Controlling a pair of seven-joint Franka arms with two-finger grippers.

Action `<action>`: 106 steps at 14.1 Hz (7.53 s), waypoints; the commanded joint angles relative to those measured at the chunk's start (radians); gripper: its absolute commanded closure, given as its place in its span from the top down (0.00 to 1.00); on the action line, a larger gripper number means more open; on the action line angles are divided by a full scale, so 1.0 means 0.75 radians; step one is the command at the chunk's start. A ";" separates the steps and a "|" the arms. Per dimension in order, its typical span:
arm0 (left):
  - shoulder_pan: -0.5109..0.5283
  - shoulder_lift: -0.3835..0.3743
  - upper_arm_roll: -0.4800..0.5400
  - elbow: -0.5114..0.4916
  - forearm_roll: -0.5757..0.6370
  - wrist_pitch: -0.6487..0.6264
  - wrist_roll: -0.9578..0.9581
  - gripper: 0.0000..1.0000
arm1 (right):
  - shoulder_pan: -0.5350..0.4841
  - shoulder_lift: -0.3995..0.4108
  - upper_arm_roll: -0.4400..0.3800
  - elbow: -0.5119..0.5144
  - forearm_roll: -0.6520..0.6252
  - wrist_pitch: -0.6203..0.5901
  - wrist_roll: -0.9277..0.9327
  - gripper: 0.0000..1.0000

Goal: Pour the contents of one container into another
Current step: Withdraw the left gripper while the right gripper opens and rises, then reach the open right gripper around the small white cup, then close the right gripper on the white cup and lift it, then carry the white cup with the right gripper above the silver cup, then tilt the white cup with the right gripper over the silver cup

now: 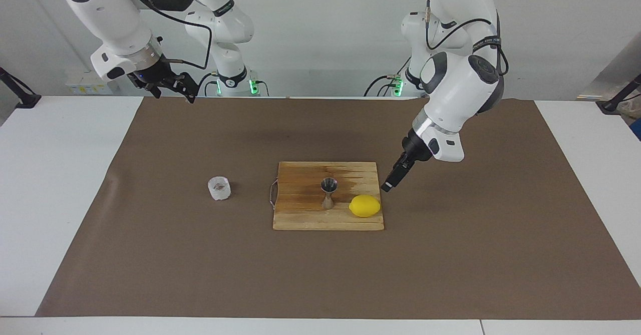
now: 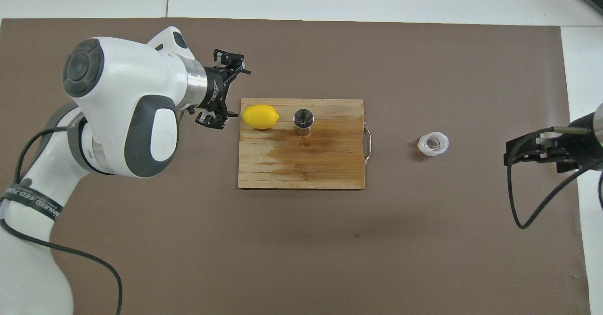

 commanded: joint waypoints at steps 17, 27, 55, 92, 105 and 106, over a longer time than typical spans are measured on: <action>0.334 -0.333 -0.005 0.104 0.473 -0.686 1.383 1.00 | -0.239 0.232 -0.008 -0.339 0.656 0.708 -2.267 1.00; 0.342 -0.376 -0.009 0.131 0.463 -0.805 1.381 1.00 | -0.257 0.559 -0.005 -0.370 1.102 0.732 -3.113 1.00; 0.344 -0.376 -0.007 0.131 0.463 -0.807 1.381 1.00 | 0.014 0.554 0.035 -0.317 1.103 0.927 -2.783 0.16; 0.344 -0.376 -0.007 0.131 0.463 -0.807 1.381 1.00 | 0.851 0.664 0.035 0.213 -0.519 0.915 -1.166 0.13; 0.344 -0.376 -0.007 0.131 0.463 -0.807 1.381 1.00 | 0.831 0.658 0.035 0.213 -0.628 0.905 -1.166 0.13; 0.344 -0.376 -0.009 0.131 0.463 -0.807 1.381 1.00 | 0.828 0.660 0.037 0.213 -0.628 0.909 -1.166 0.13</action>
